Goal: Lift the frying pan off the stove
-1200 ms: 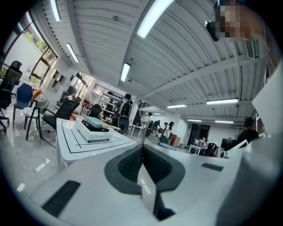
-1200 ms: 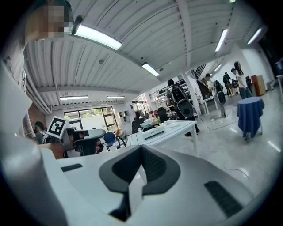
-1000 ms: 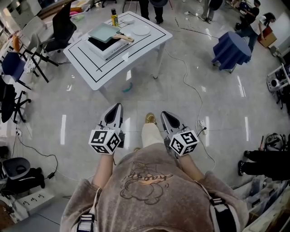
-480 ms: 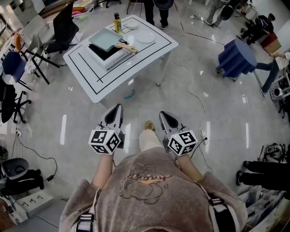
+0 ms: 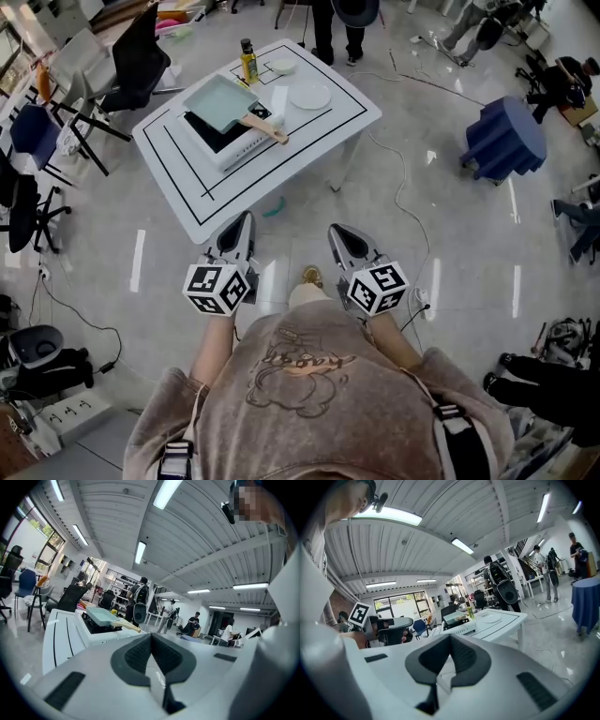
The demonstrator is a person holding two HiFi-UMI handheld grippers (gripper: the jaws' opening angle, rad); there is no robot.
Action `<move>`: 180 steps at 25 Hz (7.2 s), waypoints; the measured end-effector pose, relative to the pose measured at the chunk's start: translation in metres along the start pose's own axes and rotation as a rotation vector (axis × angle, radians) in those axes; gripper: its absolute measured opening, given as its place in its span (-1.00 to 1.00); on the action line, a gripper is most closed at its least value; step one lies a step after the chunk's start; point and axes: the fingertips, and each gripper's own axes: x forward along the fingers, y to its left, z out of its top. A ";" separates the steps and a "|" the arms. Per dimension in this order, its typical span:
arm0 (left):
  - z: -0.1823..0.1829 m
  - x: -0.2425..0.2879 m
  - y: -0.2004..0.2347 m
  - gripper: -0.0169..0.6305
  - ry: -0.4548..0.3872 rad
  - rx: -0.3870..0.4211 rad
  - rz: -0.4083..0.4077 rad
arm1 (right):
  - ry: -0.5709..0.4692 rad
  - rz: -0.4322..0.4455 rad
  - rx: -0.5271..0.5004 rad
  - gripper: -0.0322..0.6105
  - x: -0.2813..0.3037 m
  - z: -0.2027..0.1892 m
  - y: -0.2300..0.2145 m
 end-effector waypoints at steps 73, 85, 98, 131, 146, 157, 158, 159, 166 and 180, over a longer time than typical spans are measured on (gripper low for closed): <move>0.029 0.187 0.084 0.19 0.092 -0.352 -0.086 | 0.032 0.024 0.013 -0.90 0.148 0.068 -0.090; 0.000 0.234 0.108 0.20 0.158 -0.441 -0.058 | 0.040 -0.028 0.022 -0.90 0.141 0.065 -0.107; -0.018 0.271 0.118 0.19 0.198 -0.535 -0.063 | 0.047 -0.070 0.035 -0.90 0.149 0.068 -0.128; -0.016 0.322 0.098 -0.65 0.209 -0.841 -0.222 | 0.066 -0.121 0.063 -0.90 0.163 0.071 -0.158; -0.016 0.314 0.099 -0.77 0.213 -0.886 -0.227 | 0.071 -0.125 0.071 -0.90 0.158 0.066 -0.158; -0.013 0.302 0.078 -0.76 0.252 -0.855 -0.284 | 0.074 -0.120 0.078 -0.90 0.154 0.063 -0.156; -0.014 0.300 0.074 -0.77 0.260 -0.848 -0.296 | 0.074 -0.120 0.079 -0.90 0.154 0.062 -0.156; -0.014 0.298 0.069 -0.77 0.269 -0.839 -0.308 | 0.074 -0.120 0.079 -0.90 0.153 0.062 -0.155; -0.009 0.283 0.032 -0.77 0.309 -0.811 -0.427 | 0.067 -0.131 0.088 -0.90 0.146 0.058 -0.156; -0.027 0.242 -0.035 -0.76 0.461 -0.752 -0.572 | 0.051 -0.198 0.101 -0.90 0.122 0.057 -0.167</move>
